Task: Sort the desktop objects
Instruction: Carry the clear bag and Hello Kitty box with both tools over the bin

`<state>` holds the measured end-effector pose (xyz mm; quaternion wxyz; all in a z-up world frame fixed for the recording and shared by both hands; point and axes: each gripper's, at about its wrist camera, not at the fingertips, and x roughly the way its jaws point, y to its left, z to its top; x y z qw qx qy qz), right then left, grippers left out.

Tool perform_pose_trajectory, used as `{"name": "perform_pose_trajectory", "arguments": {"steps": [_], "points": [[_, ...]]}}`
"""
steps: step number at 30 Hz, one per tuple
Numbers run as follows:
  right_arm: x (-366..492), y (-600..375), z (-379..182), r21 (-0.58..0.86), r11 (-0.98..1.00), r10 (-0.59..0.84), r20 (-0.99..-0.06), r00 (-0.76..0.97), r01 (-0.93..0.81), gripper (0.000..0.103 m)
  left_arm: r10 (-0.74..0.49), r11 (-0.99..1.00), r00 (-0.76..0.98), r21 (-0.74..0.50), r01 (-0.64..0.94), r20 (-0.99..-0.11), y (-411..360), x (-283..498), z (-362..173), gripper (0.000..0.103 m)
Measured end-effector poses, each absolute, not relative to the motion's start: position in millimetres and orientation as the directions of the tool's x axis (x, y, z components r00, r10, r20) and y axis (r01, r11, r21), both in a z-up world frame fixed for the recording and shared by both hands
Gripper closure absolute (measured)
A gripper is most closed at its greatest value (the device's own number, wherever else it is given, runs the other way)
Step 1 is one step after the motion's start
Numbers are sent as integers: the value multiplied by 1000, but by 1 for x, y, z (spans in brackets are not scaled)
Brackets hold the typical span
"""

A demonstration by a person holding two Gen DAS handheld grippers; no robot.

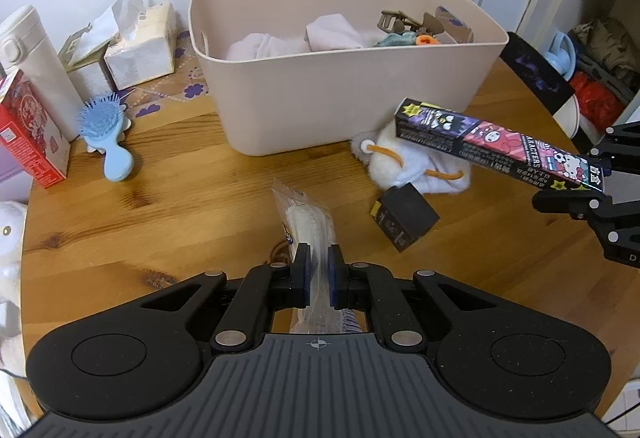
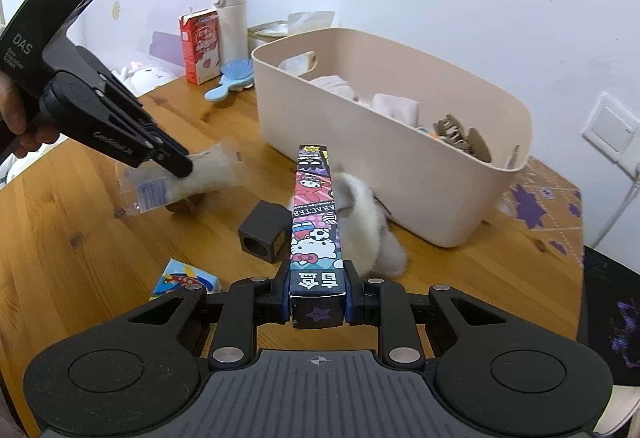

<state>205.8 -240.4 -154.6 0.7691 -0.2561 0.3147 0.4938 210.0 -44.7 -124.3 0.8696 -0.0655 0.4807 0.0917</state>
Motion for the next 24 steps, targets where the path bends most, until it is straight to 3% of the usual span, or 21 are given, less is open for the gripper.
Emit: {"name": "perform_pose_trajectory", "arguments": {"steps": [24], "points": [[209, -274, -106, -163, 473, 619, -637, 459, -866, 81, 78, 968, 640, -95, -233, -765, -28, 196, -62, 96]]}}
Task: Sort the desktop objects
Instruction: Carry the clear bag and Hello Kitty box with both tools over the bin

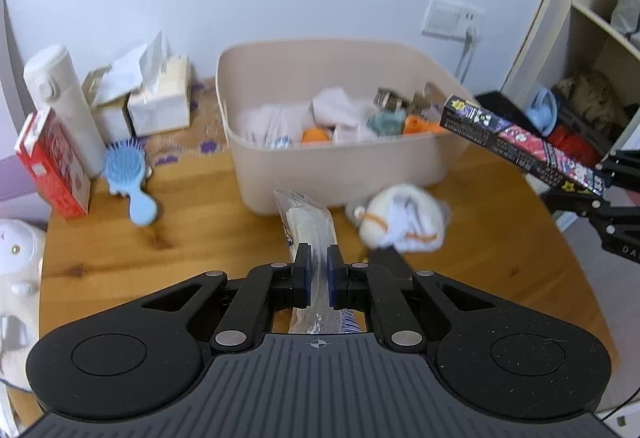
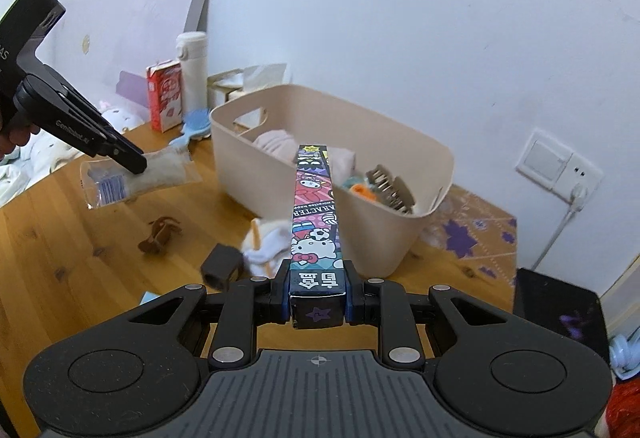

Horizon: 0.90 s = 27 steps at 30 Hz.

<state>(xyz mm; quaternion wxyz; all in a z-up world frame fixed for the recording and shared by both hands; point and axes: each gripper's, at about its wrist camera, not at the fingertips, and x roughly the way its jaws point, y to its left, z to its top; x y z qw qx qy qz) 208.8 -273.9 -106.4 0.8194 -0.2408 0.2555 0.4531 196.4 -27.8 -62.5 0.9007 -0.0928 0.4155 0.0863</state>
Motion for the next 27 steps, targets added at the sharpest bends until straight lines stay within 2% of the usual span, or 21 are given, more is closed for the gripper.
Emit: {"name": "perform_pose_trajectory", "arguments": {"steps": [13, 27], "points": [[242, -268, -86, -191, 510, 623, -590, 514, -839, 81, 105, 961, 716, -115, -252, -690, -9, 235, -19, 96], [292, -242, -87, -216, 503, 616, -589, 523, -837, 81, 126, 954, 704, -109, -279, -699, 3, 303, -23, 96]]}}
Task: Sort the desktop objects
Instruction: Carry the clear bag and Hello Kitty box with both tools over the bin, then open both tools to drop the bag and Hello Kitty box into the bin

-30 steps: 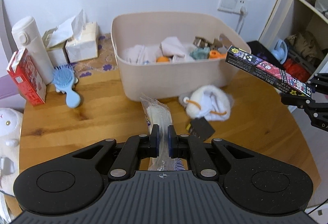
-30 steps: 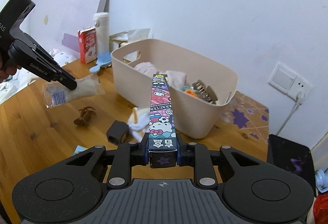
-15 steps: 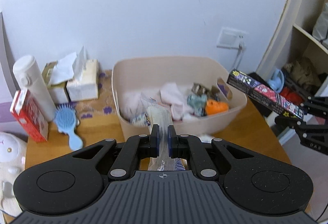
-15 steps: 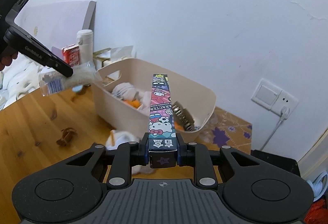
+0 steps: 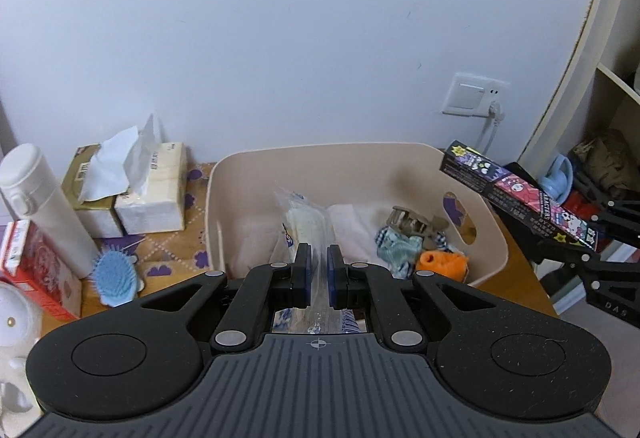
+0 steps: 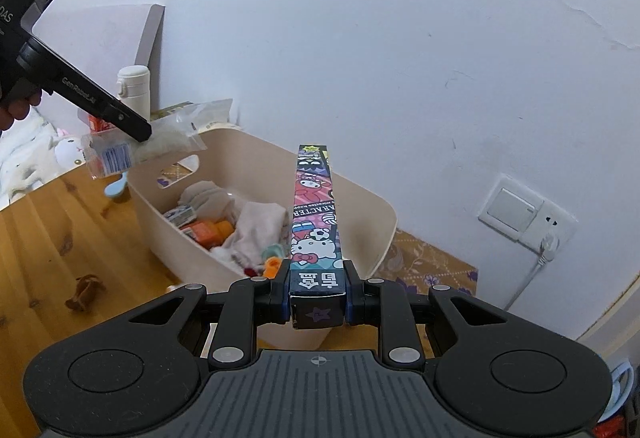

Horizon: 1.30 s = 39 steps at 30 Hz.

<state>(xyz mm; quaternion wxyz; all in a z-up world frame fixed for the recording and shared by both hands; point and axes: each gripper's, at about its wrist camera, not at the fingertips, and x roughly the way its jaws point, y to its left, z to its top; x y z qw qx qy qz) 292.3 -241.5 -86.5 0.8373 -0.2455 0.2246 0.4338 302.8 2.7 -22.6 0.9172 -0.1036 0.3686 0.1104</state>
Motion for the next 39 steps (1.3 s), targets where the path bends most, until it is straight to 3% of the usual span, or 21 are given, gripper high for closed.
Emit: {"name": "perform_pose_trajectory", "arguments": {"steps": [25, 26, 27, 29, 31, 33, 39], "points": [[342, -186, -145, -164, 520, 551, -686, 476, -838, 81, 195, 935, 612, -43, -351, -767, 7, 359, -85, 96], [342, -185, -145, -159, 521, 549, -690, 472, -838, 80, 194, 936, 611, -42, -349, -768, 6, 358, -86, 95], [342, -185, -146, -157, 525, 547, -691, 473, -836, 71, 190, 937, 611, -44, -346, -768, 6, 358, -86, 95], [341, -187, -145, -149, 531, 546, -693, 471, -834, 66, 191, 937, 611, -43, -348, -768, 6, 356, -86, 89], [339, -188, -144, -152, 535, 544, -691, 476, -831, 62, 201, 935, 611, -36, -352, -765, 4, 352, -84, 67], [337, -189, -142, -156, 538, 540, -690, 481, -828, 56, 222, 931, 613, -22, -365, -758, 3, 348, -82, 58], [326, -196, -133, -154, 571, 538, -672, 509, -807, 40, 238, 926, 620, -19, -377, -747, 1, 333, -74, 49]]}}
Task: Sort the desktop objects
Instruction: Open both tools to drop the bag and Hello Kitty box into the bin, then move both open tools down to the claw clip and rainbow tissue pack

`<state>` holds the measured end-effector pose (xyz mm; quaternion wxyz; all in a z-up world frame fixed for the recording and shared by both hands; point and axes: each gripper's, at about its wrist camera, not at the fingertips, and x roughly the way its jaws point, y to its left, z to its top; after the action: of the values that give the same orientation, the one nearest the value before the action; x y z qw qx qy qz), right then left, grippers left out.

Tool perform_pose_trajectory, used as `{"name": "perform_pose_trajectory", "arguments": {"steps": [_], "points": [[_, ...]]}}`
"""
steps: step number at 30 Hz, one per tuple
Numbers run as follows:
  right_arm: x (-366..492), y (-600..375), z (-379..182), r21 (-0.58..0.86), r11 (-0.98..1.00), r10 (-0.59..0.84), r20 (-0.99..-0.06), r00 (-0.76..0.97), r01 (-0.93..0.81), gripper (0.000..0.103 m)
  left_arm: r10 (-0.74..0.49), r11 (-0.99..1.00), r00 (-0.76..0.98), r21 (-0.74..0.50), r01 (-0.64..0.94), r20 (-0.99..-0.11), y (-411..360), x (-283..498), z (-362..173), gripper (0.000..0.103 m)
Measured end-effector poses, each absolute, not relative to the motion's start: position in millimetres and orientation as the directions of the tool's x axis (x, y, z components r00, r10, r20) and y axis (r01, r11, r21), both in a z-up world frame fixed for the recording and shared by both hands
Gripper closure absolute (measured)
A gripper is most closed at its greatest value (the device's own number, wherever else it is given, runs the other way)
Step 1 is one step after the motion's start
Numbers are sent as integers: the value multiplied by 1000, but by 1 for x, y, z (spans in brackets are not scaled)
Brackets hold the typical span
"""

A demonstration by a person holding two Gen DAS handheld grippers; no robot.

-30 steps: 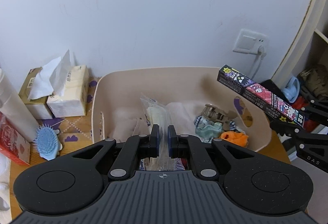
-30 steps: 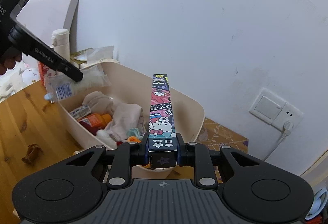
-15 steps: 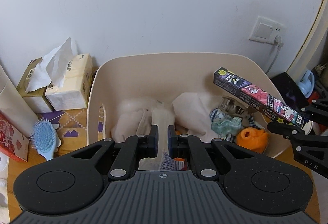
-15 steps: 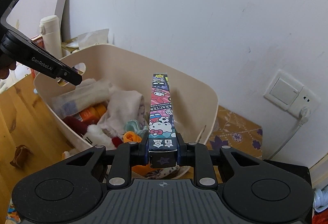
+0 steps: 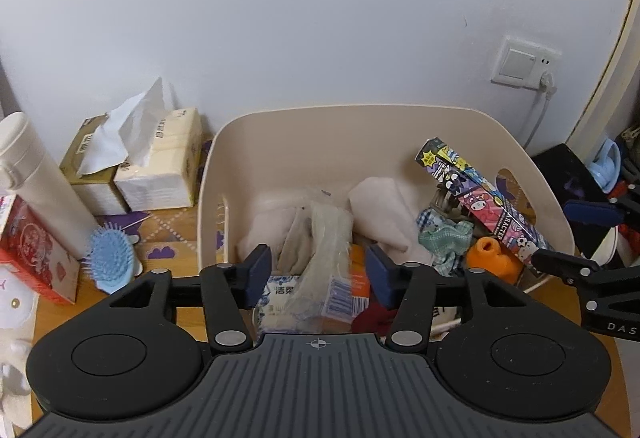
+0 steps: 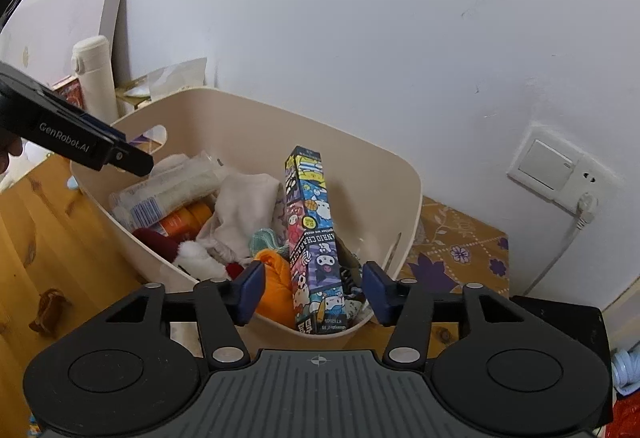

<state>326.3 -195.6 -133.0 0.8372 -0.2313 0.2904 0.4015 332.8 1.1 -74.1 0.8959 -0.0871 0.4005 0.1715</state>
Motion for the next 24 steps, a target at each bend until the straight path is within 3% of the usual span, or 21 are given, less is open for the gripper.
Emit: {"name": "perform_pose_trajectory", "arguments": {"steps": [2, 4, 7, 16, 24], "points": [[321, -198, -129, -153, 582, 539, -663, 520, -798, 34, 240, 925, 624, -20, -379, -743, 0, 326, -71, 47], [315, -201, -125, -147, 596, 542, -652, 530, -789, 27, 241, 925, 626, -19, -379, -742, -1, 319, -68, 39], [305, -205, -119, -135, 614, 544, -642, 540, -778, 24, 232, 926, 629, -29, -375, -743, -2, 308, -66, 35], [268, -213, -111, -126, 628, 539, -641, 546, -768, 9, 234, 929, 623, -18, -370, -747, -6, 269, -63, 35], [236, -216, -108, -135, 632, 533, -639, 554, -763, 4, 234, 932, 613, -5, -362, -755, -8, 238, -68, 34]]}}
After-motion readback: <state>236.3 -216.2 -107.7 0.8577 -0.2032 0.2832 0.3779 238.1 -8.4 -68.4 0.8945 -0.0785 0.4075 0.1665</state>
